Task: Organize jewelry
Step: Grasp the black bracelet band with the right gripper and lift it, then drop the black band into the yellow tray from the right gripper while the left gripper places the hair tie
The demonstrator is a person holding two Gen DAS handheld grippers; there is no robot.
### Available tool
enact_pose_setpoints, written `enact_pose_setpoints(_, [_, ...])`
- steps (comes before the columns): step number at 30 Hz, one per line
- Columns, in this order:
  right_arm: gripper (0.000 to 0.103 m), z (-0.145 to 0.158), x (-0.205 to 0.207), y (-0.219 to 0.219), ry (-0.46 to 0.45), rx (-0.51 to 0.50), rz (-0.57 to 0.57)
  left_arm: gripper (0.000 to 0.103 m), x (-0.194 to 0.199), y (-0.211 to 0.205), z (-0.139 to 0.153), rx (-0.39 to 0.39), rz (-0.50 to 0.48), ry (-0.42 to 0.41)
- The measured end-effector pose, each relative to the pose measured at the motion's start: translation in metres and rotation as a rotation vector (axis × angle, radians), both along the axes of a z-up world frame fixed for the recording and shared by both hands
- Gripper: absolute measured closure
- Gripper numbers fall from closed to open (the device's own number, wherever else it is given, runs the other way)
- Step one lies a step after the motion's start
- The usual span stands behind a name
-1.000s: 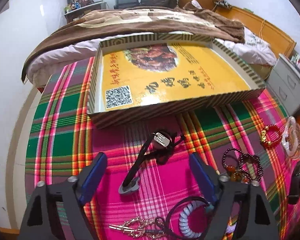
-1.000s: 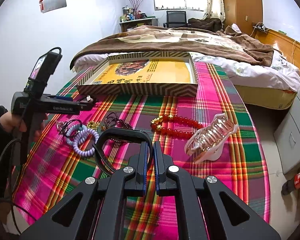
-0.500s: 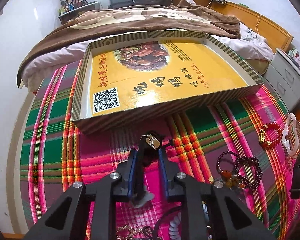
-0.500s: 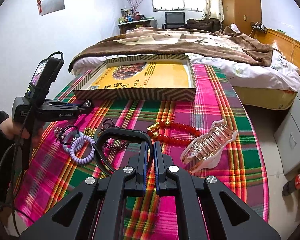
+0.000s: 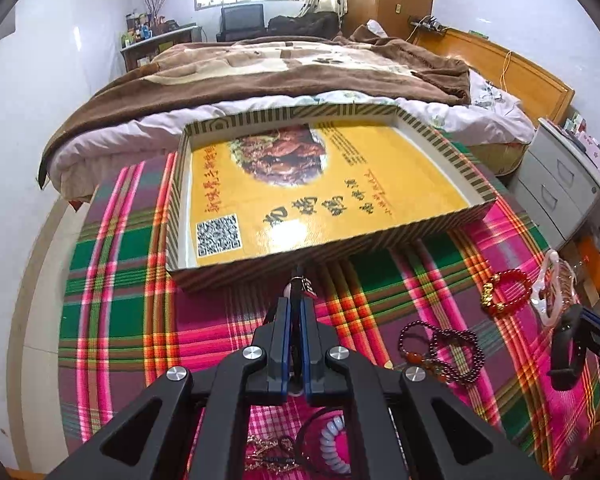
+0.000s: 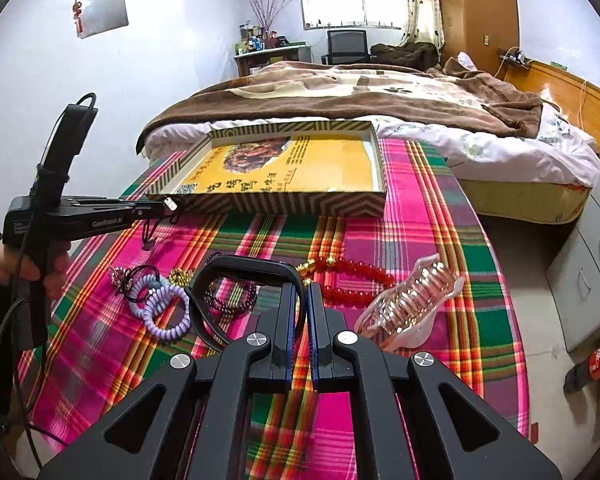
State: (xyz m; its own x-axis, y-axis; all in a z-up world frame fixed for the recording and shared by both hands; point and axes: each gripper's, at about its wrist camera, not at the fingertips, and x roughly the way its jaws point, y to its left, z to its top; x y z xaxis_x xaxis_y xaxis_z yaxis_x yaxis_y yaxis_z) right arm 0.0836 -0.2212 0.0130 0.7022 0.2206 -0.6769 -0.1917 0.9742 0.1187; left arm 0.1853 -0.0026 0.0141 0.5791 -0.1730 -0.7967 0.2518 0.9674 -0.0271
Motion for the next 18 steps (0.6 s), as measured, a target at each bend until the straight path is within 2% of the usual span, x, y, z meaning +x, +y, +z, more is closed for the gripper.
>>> enact_pose_setpoints(4, [0.098, 0.010, 0.004, -0.001, -0.018, 0.000, 0.001, 0.099, -0.003, 0.004, 0.015, -0.034, -0.001, -0.016])
enact_pose_setpoints(8, [0.098, 0.023, 0.017, -0.005, -0.032, -0.008, -0.003, 0.099, -0.002, 0.008, 0.030, -0.034, 0.012, -0.041])
enact_pose_setpoints(18, [0.098, 0.061, 0.079, -0.014, -0.058, -0.030, -0.044, 0.099, 0.028, 0.015, 0.064, -0.064, 0.020, -0.090])
